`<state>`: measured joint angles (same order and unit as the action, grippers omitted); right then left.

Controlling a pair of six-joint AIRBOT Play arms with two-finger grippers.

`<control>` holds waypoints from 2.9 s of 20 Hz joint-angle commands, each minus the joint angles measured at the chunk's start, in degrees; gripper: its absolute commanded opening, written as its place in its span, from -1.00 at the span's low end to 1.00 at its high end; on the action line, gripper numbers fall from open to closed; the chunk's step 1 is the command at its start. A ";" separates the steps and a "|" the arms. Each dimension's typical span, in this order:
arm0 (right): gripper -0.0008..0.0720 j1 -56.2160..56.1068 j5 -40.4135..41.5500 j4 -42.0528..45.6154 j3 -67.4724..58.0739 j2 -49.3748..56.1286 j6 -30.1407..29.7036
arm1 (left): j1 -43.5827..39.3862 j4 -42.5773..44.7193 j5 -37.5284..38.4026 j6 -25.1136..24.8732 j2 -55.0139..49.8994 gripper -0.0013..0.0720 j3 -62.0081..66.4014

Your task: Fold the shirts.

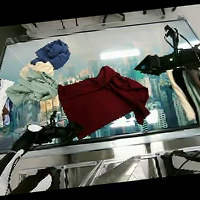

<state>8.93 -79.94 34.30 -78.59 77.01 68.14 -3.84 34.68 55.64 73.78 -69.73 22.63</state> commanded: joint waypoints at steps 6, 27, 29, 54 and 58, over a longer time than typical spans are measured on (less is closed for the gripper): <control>0.93 0.24 -0.04 12.07 1.46 -0.04 0.37 | -4.13 12.98 8.92 1.09 -3.50 -0.93 11.98; 0.93 2.45 22.45 9.73 35.82 5.14 -0.70 | 21.27 25.70 20.92 4.07 16.57 -0.93 14.29; 0.73 1.79 22.95 2.67 35.82 7.45 -4.02 | 21.27 25.70 20.94 4.07 16.57 -0.93 14.29; -0.89 6.71 -2.05 27.82 -10.12 -43.30 13.38 | 15.91 32.11 36.81 11.23 24.76 -0.93 85.46; -0.89 6.69 -5.92 33.86 -29.92 -37.86 13.29 | 15.89 34.07 46.60 13.46 15.34 -0.93 112.37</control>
<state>15.68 -82.85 64.03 -95.42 36.03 81.21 12.12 66.54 95.59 85.17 -49.28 118.17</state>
